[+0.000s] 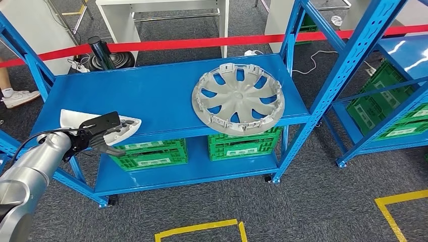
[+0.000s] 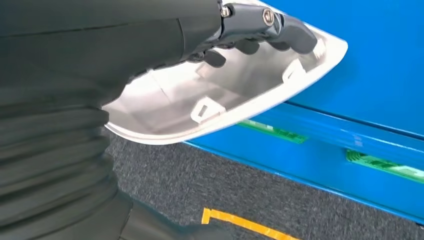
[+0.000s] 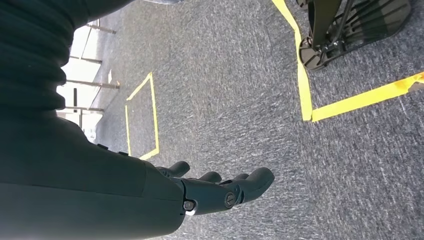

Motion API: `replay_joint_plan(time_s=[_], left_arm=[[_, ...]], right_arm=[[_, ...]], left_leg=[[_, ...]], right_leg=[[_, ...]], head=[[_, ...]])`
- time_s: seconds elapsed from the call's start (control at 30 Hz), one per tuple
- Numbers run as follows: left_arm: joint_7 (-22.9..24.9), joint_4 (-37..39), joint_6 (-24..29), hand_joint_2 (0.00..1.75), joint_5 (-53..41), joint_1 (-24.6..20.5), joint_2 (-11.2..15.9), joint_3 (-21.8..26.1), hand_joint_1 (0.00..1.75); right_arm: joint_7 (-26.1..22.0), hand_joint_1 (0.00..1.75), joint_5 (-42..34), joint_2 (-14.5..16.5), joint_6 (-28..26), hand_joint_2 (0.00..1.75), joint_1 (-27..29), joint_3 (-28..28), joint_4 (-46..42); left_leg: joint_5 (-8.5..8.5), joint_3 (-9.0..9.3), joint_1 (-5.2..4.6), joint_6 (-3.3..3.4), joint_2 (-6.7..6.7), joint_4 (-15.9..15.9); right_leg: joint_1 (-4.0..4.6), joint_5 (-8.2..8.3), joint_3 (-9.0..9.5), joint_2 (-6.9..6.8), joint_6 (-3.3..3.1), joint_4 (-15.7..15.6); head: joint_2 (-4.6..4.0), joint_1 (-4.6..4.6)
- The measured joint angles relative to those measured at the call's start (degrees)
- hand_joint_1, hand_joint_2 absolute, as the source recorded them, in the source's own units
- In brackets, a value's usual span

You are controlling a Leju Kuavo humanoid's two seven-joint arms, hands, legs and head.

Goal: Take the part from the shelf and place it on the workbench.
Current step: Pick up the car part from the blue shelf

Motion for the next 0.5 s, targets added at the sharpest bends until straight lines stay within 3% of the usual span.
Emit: replay_joint_plan(time_s=[0.17,0.27,0.4,0.5], left_arm=[[-0.2,0.0,-0.2,1.75,-0.8,0.0,0.1,-0.5,0.00],[1.2,-0.2,5.1,1.75,-3.9,0.1,-0.1,-2.0,0.01],[5.2,-0.2,17.0,1.75,-10.4,0.4,-1.3,-6.2,1.75],[7.3,-0.3,25.1,1.75,-12.1,1.3,-2.4,-8.9,1.75]], right_arm=[[0.1,0.00,0.1,0.0,0.0,1.75,0.0,0.0,0.0],[0.1,0.00,0.1,0.0,0.0,1.75,0.0,0.0,0.0],[0.1,0.00,0.4,0.0,-0.3,1.75,0.0,0.0,0.0],[0.1,0.00,1.1,0.0,-0.4,1.75,-0.2,0.0,0.0]], left_leg=[[0.02,0.12,0.00,0.00,0.00,0.0],[0.02,0.22,0.00,0.01,0.00,0.0],[0.02,0.32,0.00,0.01,-0.03,0.1],[0.01,0.39,-0.01,0.01,-0.02,0.1]], right_leg=[[0.00,0.04,0.12,0.00,0.04,0.0],[-0.01,0.05,0.23,0.00,0.05,0.0],[-0.01,0.05,0.37,-0.02,0.05,0.0],[-0.01,0.04,0.46,-0.02,0.06,0.0]], head=[[-0.01,-0.01],[0.00,-0.01],[0.00,0.00],[0.00,0.01]])
